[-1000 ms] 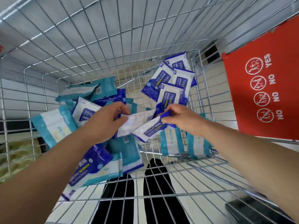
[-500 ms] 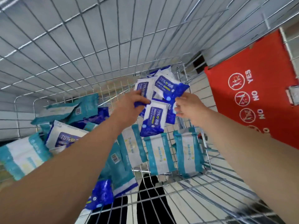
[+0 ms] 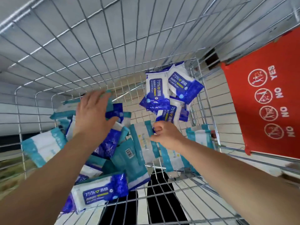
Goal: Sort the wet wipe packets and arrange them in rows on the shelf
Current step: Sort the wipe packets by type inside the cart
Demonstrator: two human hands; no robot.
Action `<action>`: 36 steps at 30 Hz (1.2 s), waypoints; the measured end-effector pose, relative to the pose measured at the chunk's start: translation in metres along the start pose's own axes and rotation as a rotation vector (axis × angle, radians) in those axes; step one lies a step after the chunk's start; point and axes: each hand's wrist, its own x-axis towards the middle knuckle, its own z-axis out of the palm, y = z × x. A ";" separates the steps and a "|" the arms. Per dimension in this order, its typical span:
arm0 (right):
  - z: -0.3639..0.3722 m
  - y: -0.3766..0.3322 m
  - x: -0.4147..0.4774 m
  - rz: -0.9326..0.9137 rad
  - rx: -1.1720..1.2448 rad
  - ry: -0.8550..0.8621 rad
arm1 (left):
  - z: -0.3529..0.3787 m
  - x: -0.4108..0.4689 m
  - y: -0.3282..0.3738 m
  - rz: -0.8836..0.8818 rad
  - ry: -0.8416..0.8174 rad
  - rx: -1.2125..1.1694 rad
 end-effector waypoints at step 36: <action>0.063 -0.006 -0.030 0.188 -0.104 -0.171 | -0.035 -0.093 -0.040 -0.141 -0.305 -0.251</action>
